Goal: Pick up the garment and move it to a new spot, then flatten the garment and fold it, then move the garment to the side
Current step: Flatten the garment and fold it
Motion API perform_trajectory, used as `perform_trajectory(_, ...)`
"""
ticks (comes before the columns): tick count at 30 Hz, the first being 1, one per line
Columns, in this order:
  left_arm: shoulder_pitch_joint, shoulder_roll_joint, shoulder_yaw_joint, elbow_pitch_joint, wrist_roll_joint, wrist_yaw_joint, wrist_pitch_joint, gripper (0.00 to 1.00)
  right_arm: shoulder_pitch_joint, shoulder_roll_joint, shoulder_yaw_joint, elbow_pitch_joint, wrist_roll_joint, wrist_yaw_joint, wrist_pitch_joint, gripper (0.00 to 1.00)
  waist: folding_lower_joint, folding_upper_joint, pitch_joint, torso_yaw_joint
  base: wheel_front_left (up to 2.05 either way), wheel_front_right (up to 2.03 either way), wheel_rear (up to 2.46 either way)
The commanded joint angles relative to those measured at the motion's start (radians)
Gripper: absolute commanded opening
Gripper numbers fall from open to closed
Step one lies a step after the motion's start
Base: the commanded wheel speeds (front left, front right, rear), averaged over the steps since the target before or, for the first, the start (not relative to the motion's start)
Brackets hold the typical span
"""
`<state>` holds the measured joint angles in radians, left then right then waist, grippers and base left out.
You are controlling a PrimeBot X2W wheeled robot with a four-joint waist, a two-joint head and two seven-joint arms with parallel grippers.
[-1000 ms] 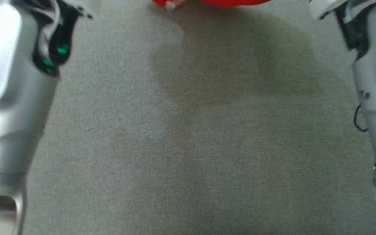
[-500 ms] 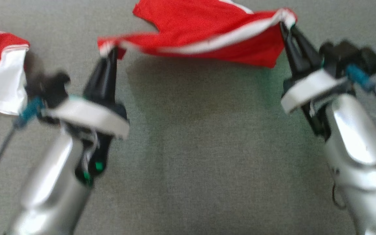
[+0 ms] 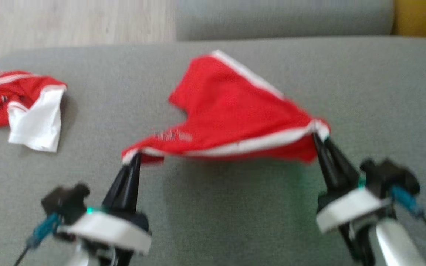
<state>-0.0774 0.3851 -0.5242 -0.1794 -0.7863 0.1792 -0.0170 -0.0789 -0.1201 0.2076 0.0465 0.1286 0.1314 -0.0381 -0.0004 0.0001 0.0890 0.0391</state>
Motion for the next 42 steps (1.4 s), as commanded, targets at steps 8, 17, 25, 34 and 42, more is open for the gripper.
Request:
perform_trajectory(8,0.15,0.114,0.035,-0.265,0.017,0.107,0.06,0.0,0.245,0.034,-0.02,-0.301,-0.02,-0.001,0.129,0.0,0.0004,-0.0001,-0.089,-0.042,0.0,0.0,0.0)
perform_trajectory(17,0.072,0.122,0.024,-0.194,0.009,0.085,0.116,0.0,0.282,0.06,-0.051,-0.277,0.002,-0.001,0.176,0.0,0.0004,-0.0001,-0.012,-0.062,0.0,0.0,0.0)
perform_trajectory(25,-0.198,0.046,-0.006,0.036,0.012,-0.008,0.155,0.0,0.175,0.069,-0.077,-0.159,0.026,-0.001,0.143,0.0,0.0004,-0.0001,0.105,-0.082,0.0,0.0,0.0)
perform_trajectory(34,-0.529,-0.073,-0.042,0.403,0.031,-0.088,0.191,0.0,0.01,0.07,-0.06,-0.001,0.11,-0.001,0.077,0.0,0.0004,-0.0001,0.241,-0.147,0.0,0.0,0.0)
perform_trajectory(42,-0.729,-0.134,-0.066,0.664,0.066,-0.123,0.193,0.0,-0.102,0.07,-0.014,0.114,0.131,-0.001,0.011,0.0,0.0004,-0.0001,0.295,-0.185,0.0,0.0,0.0)
